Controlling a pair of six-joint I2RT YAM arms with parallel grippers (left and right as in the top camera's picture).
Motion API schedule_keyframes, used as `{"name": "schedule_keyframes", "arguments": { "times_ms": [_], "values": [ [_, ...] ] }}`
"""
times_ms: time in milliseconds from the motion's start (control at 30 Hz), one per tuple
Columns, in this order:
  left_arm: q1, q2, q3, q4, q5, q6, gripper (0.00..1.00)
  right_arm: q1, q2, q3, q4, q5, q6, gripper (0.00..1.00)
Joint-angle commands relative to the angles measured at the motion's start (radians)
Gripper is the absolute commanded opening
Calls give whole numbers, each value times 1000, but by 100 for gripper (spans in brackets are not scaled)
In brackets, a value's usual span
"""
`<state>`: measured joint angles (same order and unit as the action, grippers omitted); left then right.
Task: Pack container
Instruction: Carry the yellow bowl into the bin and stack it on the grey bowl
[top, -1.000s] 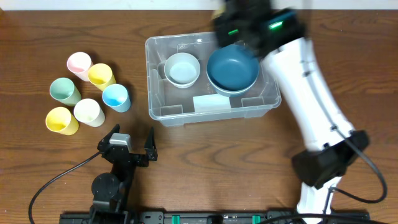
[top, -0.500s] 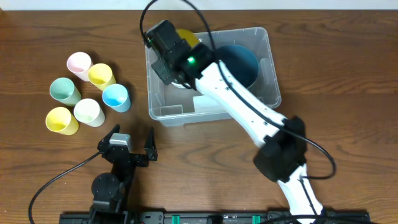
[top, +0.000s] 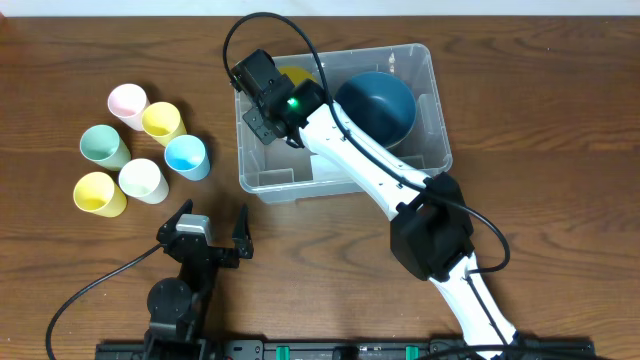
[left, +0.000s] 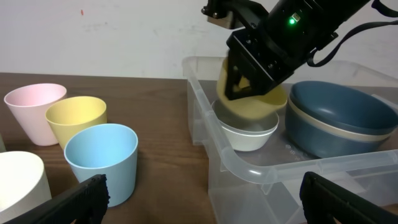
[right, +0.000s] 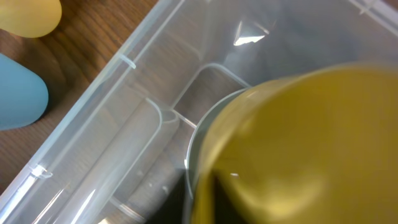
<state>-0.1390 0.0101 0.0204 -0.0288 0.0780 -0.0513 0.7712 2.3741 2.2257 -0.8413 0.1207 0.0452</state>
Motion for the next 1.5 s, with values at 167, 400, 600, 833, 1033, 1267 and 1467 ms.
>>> {"name": "schedule_keyframes", "arguments": {
  "times_ms": [167,400,600,833,1033,1267,1467],
  "values": [
    [4,-6,-16,-34,11,6,98,-11,8,5,-7,-1,6,75],
    [4,-6,-16,-34,11,6,98,-11,-18,16,-64,-15,14,75],
    [4,-6,-16,-34,11,6,98,-16,-134,20,-154,-86,61,78],
    [4,-6,-16,-34,11,6,98,-16,-307,20,-280,-143,101,77],
    [4,-6,-16,-34,11,6,98,-18,-399,20,-427,-183,167,61],
    [4,-6,-16,-34,11,6,98,-122,-449,20,-553,-64,259,56],
    [4,-6,-16,-34,11,6,98,-358,-482,20,-616,-67,299,71]
  ]
}}
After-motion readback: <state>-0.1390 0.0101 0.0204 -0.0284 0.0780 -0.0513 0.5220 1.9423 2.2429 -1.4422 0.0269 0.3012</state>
